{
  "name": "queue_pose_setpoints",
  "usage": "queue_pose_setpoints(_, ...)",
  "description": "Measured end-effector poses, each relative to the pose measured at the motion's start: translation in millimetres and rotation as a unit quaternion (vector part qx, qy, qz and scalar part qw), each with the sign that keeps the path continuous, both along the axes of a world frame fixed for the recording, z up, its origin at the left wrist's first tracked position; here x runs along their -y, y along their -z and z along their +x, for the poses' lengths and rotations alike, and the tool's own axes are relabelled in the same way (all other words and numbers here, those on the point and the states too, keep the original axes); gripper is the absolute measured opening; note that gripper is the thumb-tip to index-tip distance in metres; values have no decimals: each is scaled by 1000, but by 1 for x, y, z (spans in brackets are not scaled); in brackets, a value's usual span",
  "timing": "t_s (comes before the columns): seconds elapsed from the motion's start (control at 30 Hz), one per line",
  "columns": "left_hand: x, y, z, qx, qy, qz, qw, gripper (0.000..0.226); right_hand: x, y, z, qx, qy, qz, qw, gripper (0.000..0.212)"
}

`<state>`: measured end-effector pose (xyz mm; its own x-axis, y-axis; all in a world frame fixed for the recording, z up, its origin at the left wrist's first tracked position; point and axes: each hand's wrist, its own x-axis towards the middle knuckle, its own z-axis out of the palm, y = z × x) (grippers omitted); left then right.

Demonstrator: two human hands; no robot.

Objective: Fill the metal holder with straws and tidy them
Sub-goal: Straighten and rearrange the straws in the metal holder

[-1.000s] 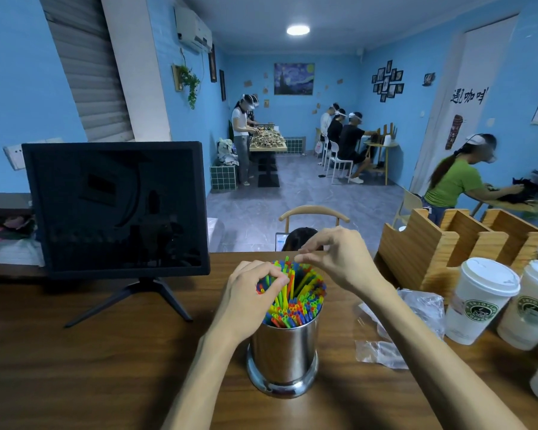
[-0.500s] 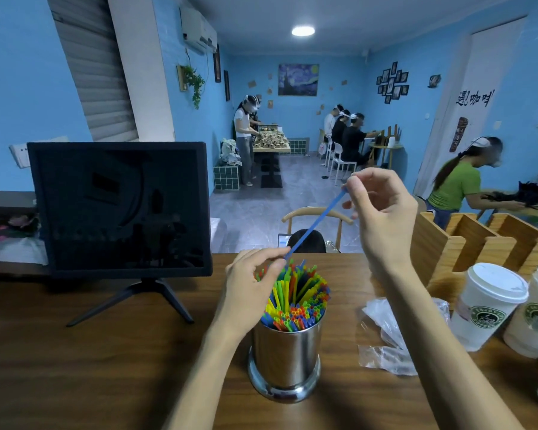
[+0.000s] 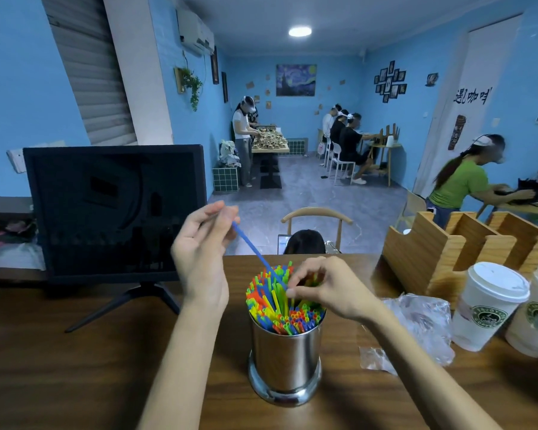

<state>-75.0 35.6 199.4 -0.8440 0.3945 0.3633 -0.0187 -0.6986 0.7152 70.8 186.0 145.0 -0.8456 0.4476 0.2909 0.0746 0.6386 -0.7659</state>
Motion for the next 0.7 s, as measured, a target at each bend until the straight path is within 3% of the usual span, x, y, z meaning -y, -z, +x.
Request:
queue_pose_setpoints(0.1, -9, 7, 9, -102, -20, -69, 992, 15, 2, 0, -5, 24, 2, 75, 997, 9)
queue_pose_setpoints(0.2, -14, 22, 12, -216, -15, -154, 964, 18, -4, -5, -1, 0, -12, 22, 1000, 8)
queue_pose_setpoints(0.3, -17, 38, 12, -276, -13, -235, 932, 20, -17, -6, -2, -67, 72, 44, 994, 8)
queue_pose_setpoints(0.37, -20, 51, 10, -312, -13, -291, 904, 17, -23, -5, -2, -70, 134, 72, 986, 5)
queue_pose_setpoints(0.47, -22, 70, 3, -397, -26, -380, 835, 11, -30, -1, -1, -5, 165, 94, 982, 15)
queue_pose_setpoints(0.63, -21, 74, -6, -441, 5, -413, 797, 10, -33, 2, 6, 23, 175, 76, 981, 9)
queue_pose_setpoints(0.7, -20, 73, -7, -444, 15, -419, 792, 10, -33, 3, 11, 18, 188, 57, 980, 19)
